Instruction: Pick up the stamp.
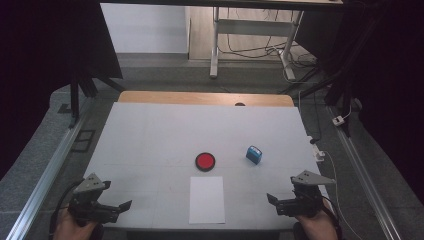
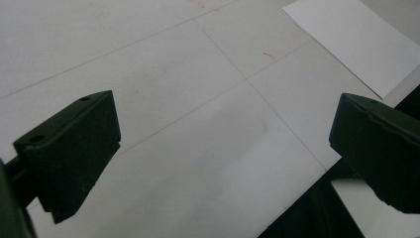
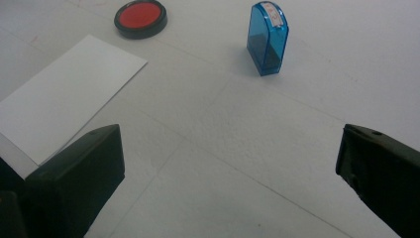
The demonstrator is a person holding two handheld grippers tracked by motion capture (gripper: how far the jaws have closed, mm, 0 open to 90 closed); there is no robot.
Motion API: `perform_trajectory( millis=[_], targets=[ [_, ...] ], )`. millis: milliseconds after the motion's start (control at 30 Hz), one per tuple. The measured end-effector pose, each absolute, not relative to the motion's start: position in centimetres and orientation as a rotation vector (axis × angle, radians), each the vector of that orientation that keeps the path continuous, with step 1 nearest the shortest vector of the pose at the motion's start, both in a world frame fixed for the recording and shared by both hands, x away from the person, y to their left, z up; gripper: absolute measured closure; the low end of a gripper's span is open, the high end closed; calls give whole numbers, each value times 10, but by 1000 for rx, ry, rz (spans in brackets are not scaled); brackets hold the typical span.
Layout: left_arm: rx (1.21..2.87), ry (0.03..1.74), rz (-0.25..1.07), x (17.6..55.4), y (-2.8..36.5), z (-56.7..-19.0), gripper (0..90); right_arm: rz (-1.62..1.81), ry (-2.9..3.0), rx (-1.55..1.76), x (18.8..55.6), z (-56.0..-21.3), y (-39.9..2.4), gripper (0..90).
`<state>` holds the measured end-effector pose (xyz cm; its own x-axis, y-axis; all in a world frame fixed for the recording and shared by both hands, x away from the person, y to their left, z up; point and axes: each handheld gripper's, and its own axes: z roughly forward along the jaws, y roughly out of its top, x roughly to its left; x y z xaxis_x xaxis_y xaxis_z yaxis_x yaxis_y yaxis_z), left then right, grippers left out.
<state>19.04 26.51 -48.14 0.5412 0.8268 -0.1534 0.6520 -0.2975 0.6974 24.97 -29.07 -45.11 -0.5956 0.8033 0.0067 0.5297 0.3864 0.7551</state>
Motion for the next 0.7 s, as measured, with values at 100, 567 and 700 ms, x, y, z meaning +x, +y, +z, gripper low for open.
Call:
perform_trajectory(
  millis=[100,567,700],
  targets=[
    [2045,1193,302,191,265,-481,0,1063,2276,1138,250,-449,-288,0],
    [2044,1194,297,191,265,-482,3,1091,2270,1093,255,-448,-284,0],
    [2048,1190,294,192,265,-482,4,1090,2275,1067,257,-448,-282,0]
  ],
)
